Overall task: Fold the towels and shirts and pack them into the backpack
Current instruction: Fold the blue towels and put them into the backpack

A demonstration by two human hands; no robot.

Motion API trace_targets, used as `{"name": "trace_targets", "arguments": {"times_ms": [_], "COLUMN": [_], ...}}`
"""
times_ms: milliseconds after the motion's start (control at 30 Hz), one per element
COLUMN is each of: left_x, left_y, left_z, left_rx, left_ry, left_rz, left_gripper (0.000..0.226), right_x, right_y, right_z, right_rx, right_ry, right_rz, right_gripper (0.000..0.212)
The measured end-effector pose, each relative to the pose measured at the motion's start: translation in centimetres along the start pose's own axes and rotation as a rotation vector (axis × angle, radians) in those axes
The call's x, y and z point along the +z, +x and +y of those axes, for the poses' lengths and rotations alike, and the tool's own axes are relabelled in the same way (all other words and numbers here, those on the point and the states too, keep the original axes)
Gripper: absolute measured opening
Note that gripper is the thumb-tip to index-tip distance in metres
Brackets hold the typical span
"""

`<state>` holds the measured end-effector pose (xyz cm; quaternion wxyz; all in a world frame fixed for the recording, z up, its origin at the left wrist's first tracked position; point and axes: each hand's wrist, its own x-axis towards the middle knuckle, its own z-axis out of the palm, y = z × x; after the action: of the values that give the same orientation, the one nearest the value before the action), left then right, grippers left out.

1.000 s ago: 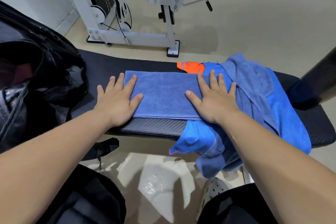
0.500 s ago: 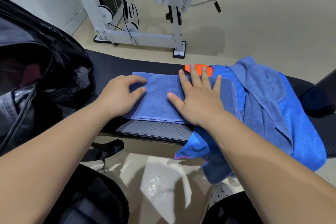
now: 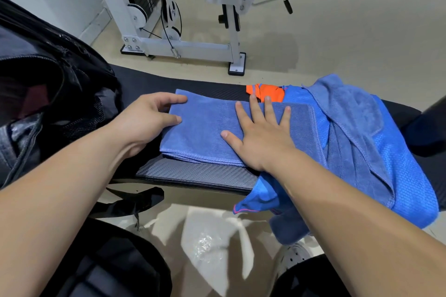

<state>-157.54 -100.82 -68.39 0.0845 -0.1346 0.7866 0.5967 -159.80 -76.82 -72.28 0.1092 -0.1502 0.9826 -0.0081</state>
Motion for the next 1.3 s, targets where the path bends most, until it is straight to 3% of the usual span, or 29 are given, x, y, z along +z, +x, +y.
{"name": "trace_targets", "arguments": {"times_ms": [167,300,400,500,667,800,900,1067,1167,1233,1300], "left_x": [-1.6,-2.2,-1.0,1.5,9.1,15.0,17.7,18.8,17.8,16.8,16.2], "left_y": [-0.7,-2.0,-3.2,-4.1,-3.4,-2.0,-0.8,-0.4,-0.9,-1.0,-0.5], "left_z": [0.8,2.3,4.5,7.3,11.1,11.4,10.3,7.6,6.9,6.4,5.8], "left_rx": [0.01,0.125,0.217,0.285,0.393,0.376,0.326,0.323,0.414,0.534,0.659], "left_ry": [-0.067,-0.033,-0.042,0.184,0.671,0.834,0.877,0.64,0.476,0.548,0.761], "left_rz": [0.066,0.186,0.184,0.15,0.099,-0.002,-0.036,-0.046,0.16,0.277,0.259], "left_gripper": [0.045,0.041,0.039,0.041,0.043,0.04,0.027,0.017,0.017,0.019,0.034], "right_x": [-1.1,-1.2,-2.0,-3.4,-4.2,-4.2,-4.1,-3.7,-3.9,-4.2,-4.7], "right_y": [0.0,-0.5,-1.1,-2.3,-4.4,-4.9,-5.1,-4.7,-4.3,-4.3,-4.4], "right_z": [-0.4,0.1,1.5,3.7,8.1,9.8,10.2,10.7,10.8,10.6,10.4], "right_rx": [-0.027,-0.085,-0.118,-0.087,0.042,0.14,0.161,0.125,0.146,0.195,0.24], "right_ry": [0.107,0.164,0.484,0.786,0.864,1.052,1.126,0.999,0.909,0.79,0.683], "right_rz": [0.024,-0.035,0.007,0.119,0.14,0.182,0.115,0.081,0.133,0.207,0.317], "right_gripper": [0.082,0.078,0.069,0.057,0.034,0.051,0.056,0.034,0.025,0.03,0.035]}}
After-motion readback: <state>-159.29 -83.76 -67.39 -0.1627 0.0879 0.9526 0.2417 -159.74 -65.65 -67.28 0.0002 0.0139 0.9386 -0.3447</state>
